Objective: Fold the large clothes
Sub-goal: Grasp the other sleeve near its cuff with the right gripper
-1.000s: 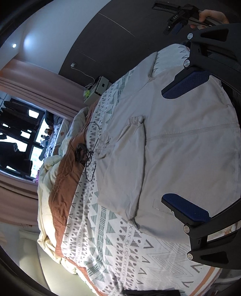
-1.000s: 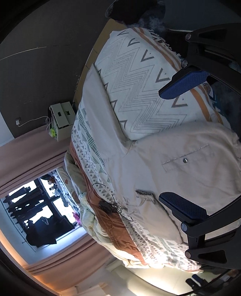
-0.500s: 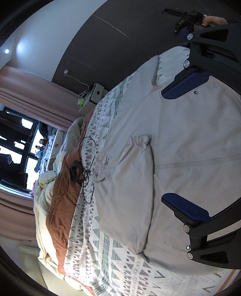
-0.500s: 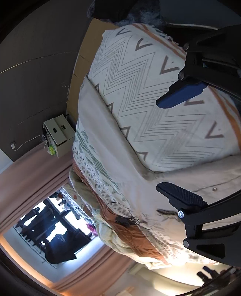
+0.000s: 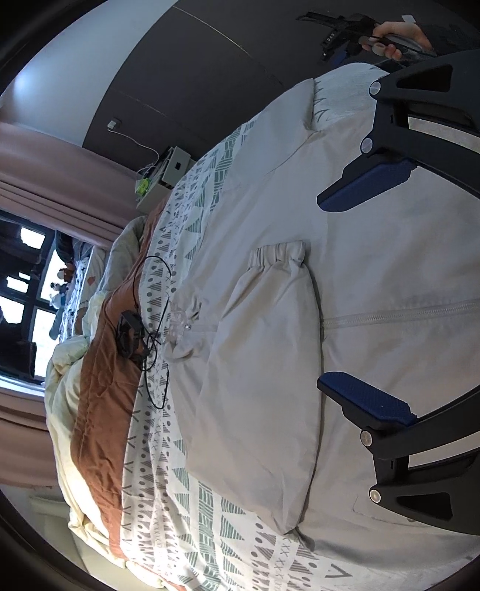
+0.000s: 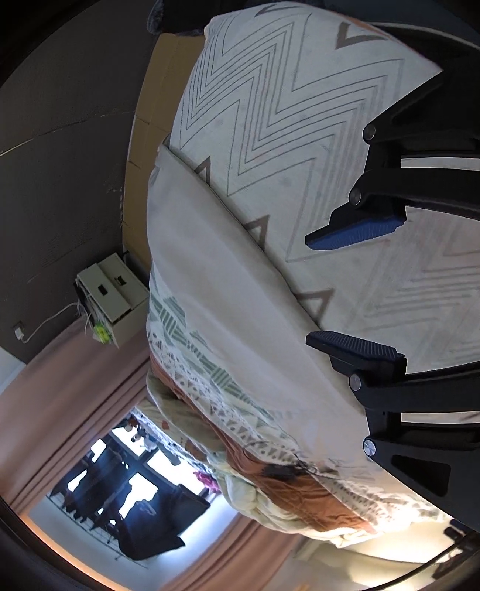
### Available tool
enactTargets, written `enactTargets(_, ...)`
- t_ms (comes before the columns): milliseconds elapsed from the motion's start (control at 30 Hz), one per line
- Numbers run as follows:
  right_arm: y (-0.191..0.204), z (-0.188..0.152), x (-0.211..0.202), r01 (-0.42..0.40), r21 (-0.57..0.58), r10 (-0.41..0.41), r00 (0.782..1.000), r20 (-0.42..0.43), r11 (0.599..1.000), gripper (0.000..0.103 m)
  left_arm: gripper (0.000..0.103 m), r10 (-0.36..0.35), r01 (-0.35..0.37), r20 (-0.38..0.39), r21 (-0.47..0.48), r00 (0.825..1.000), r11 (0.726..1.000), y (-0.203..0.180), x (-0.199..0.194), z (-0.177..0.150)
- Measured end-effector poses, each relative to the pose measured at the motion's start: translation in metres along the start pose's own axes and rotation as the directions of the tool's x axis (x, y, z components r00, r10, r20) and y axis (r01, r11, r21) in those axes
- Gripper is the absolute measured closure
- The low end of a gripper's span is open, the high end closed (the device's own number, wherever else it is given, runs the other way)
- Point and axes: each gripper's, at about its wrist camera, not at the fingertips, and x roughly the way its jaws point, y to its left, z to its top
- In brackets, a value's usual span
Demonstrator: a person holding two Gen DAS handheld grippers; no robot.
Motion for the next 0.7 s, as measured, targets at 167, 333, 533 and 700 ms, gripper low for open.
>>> enactTargets(167,-0.021,0.012,0.031,0.02,0.043,-0.02,1.0,-0.01,0.999,0.056,0.014,0.023,-0.023,-0.022,-0.001,0.999,1.0,0.01,0.019,0.0)
enactTargets(333,-0.033,0.018,0.053,0.028,0.077,-0.028,1.0,-0.012,0.997,0.056,0.014,0.063,-0.062,-0.024,0.01,0.998,0.998,0.027,0.032,-0.001)
enactTargets(533,-0.035,0.025,0.068,0.058,0.047,-0.057,0.998,-0.025,0.997,0.063,0.014,0.08,-0.081,-0.049,-0.013,0.996,0.997,0.052,0.048,-0.006)
enactTargets(700,-0.038,0.029,0.076,0.088,0.02,-0.087,0.996,-0.012,0.996,0.072,0.014,0.097,-0.099,-0.057,-0.028,0.994,0.995,0.07,0.05,-0.007)
